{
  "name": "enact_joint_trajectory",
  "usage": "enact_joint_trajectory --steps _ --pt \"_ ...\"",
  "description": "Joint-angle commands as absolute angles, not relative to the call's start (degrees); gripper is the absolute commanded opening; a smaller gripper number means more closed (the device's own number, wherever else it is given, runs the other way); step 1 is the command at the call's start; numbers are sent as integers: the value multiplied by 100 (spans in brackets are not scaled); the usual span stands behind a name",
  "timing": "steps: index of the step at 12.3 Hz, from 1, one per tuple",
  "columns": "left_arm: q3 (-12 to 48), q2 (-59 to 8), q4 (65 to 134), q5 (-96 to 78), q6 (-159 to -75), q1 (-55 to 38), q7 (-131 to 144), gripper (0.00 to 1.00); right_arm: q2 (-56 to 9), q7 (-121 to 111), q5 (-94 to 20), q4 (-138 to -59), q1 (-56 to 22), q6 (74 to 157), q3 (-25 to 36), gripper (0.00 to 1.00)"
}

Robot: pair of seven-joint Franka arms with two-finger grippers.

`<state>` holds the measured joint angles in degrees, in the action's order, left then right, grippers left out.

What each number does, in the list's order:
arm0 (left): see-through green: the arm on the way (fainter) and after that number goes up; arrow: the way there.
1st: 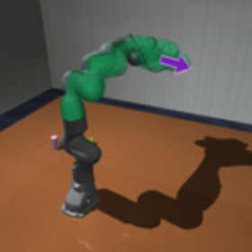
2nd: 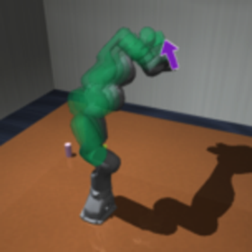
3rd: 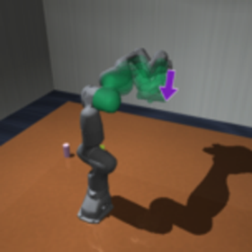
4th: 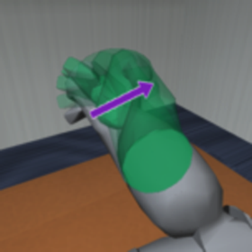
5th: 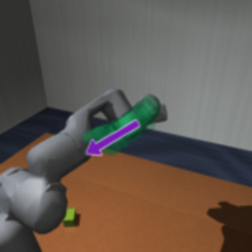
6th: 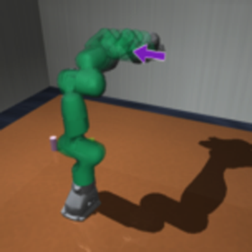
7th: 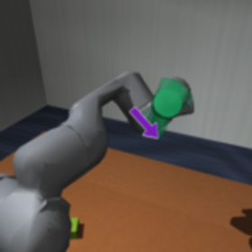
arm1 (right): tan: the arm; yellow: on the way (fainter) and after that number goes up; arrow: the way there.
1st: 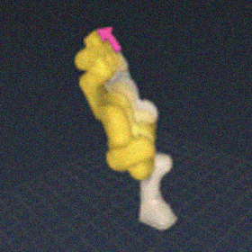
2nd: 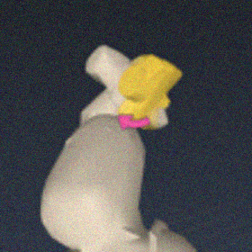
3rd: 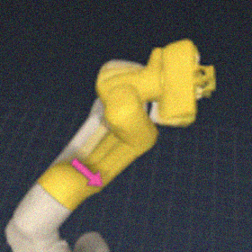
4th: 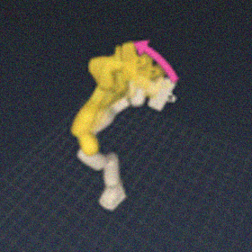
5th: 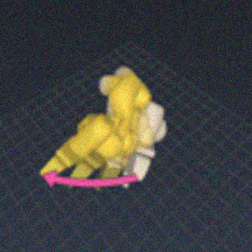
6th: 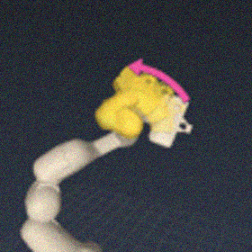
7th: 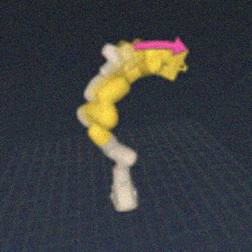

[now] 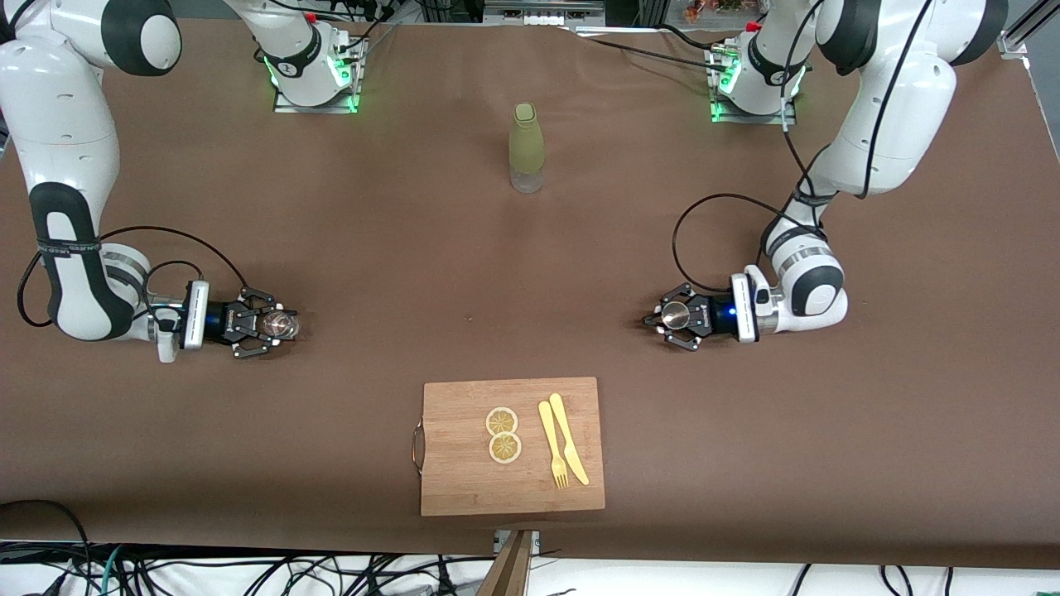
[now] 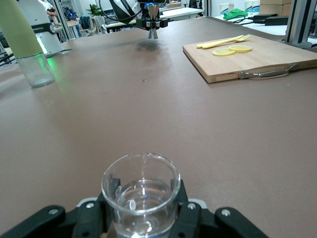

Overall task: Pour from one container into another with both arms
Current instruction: 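Lift the glass and jigger, bringing both grippers together mid-table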

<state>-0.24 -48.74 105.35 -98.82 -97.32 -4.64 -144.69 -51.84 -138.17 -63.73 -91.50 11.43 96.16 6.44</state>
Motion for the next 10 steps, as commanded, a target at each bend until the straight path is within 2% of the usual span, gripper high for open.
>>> enact_joint_trajectory --steps 1,10 --pt "-114 -4685 10661 -10238 -9975 -781 -14449 0 -4888 -13799 -6136 -9184 1073 9799 642 38" --pt "-114 -4685 10705 -10924 -10116 -1344 -14432 0 -4026 -12702 -5801 -9237 -121 10450 677 35"
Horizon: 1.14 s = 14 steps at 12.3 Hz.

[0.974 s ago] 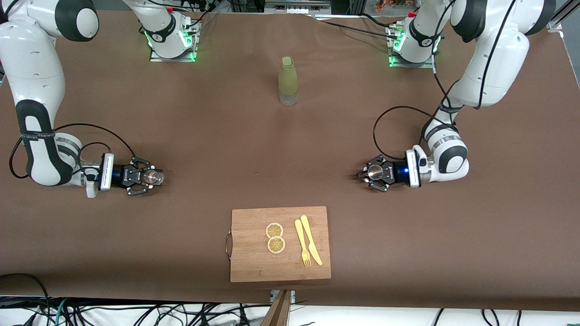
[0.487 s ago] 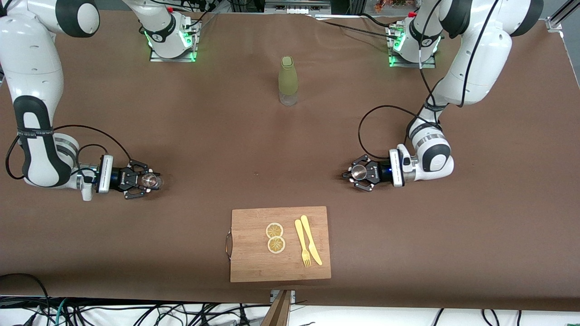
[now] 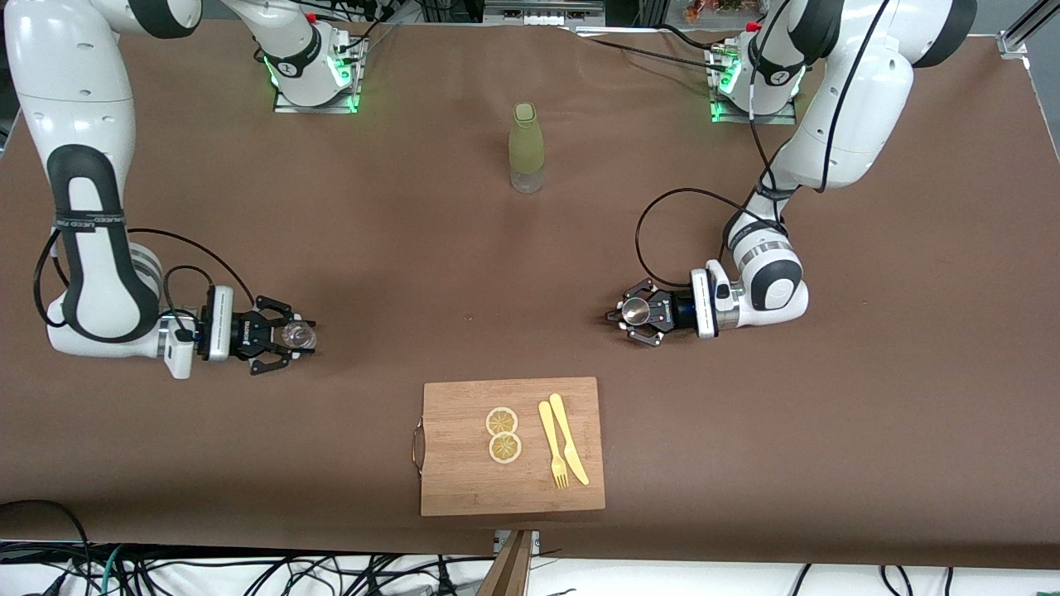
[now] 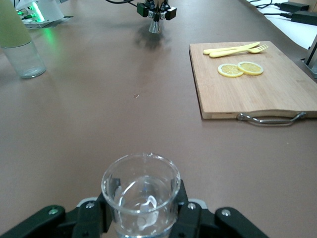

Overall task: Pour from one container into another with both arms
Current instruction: 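Lift the glass and jigger, bringing both grippers together mid-table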

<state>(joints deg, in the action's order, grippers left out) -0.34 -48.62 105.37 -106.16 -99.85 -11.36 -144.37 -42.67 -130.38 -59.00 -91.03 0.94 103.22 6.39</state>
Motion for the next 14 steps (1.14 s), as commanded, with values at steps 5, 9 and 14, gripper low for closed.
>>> enact_joint_trajectory --steps 5,9,14 --pt "-140 -4720 10714 -11521 -10344 -1783 -14440 0 -3850 -11472 -5766 -9185 -1141 11003 958 36" --pt "-158 -4737 10670 -12232 -10581 -2240 -14449 0 -3736 -10620 -5425 -9167 -1634 11469 941 36" --pt "-298 -4755 10591 -12901 -10828 -2767 -14458 0 -3613 -9669 -4975 -8947 -2003 11558 897 36"
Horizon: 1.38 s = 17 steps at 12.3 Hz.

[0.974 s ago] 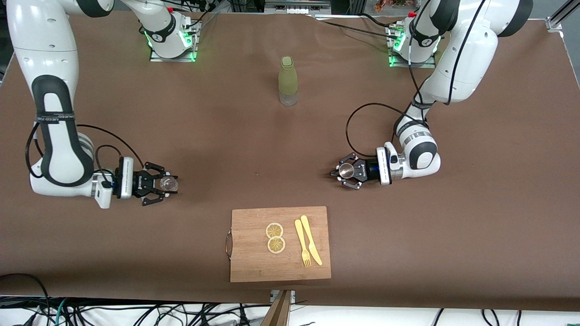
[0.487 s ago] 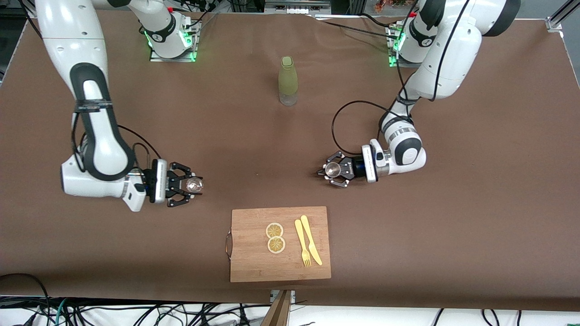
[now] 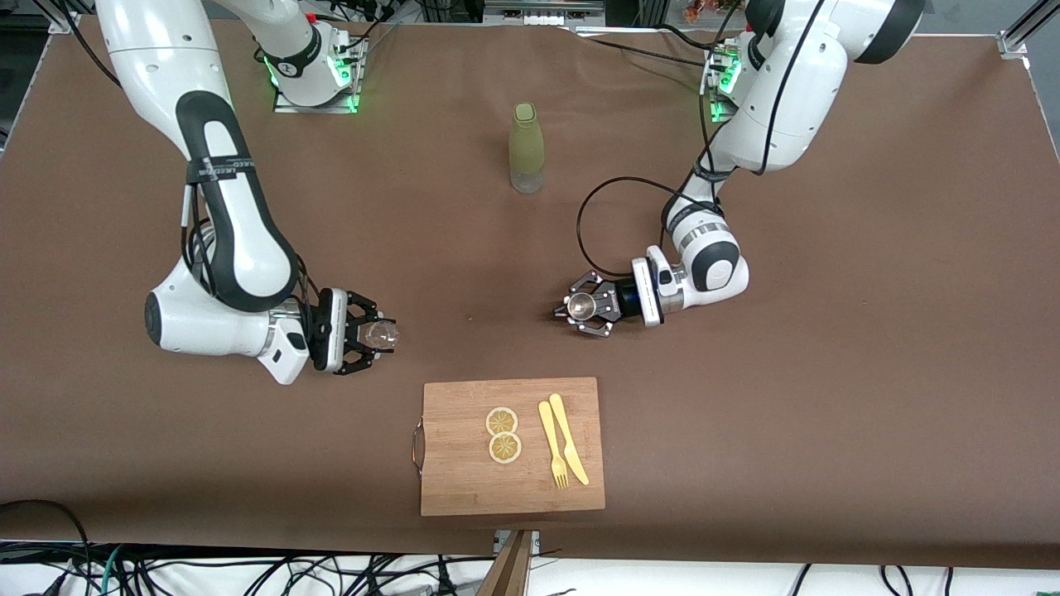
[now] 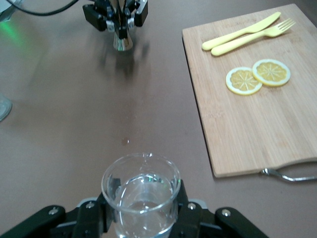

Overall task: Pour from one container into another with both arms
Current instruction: 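Lift the glass and jigger, bringing both grippers together mid-table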

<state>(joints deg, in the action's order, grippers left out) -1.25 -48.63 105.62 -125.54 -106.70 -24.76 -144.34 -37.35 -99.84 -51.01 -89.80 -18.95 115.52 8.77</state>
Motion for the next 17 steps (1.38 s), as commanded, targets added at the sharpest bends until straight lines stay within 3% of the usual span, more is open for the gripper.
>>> enact_joint_trajectory --steps 1,9,17 --pt "-368 -4755 10573 -13076 -10915 -2934 -14467 0 -3604 -9572 -4957 -8930 -2082 11601 896 36" --pt "-554 -4799 10100 -13956 -11460 -3699 -14458 0 -3533 -8640 -4271 -8613 -2390 11751 536 36" --pt "-554 -5519 9282 -14616 -11505 -4236 -14449 0 -3393 -8552 -4053 -8675 -2733 11927 475 36"
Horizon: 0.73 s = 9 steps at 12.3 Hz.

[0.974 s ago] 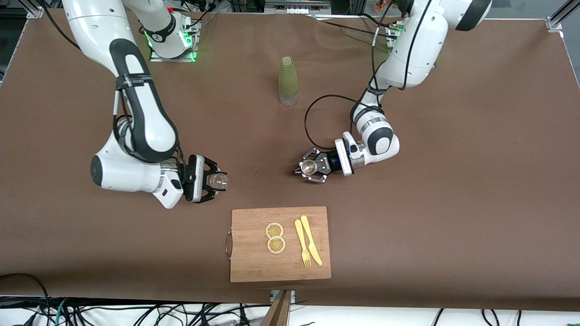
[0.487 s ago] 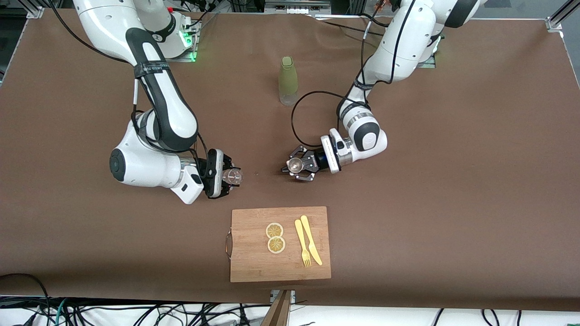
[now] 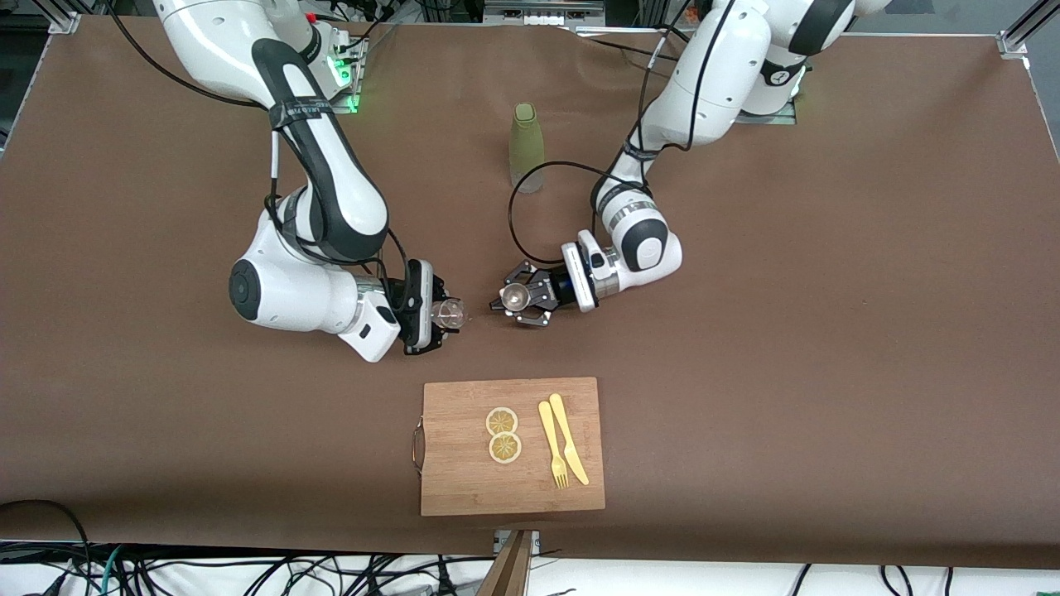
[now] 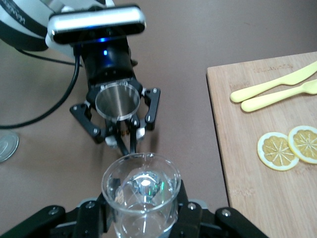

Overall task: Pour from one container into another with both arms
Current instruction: 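Lift the glass and jigger, bringing both grippers together mid-table, then tilt the glass with the right gripper, pouring into the held jigger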

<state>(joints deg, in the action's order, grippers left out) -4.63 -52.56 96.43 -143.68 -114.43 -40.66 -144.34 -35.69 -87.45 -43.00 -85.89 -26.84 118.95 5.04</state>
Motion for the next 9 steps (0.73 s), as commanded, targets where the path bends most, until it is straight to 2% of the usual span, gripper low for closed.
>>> enact_joint_trajectory --steps 1,4,9 --pt "-571 -5589 9220 -14677 -11505 -4289 -14449 0 -3340 -8386 -3852 -8684 -2742 11927 457 36" --pt "-676 -5643 9185 -14792 -11619 -4491 -14458 0 -3296 -8025 -3288 -8710 -2742 11927 237 37" --pt "-826 -5651 9132 -15187 -11645 -4737 -14467 0 -3138 -8033 -3147 -9052 -2768 11927 220 37"
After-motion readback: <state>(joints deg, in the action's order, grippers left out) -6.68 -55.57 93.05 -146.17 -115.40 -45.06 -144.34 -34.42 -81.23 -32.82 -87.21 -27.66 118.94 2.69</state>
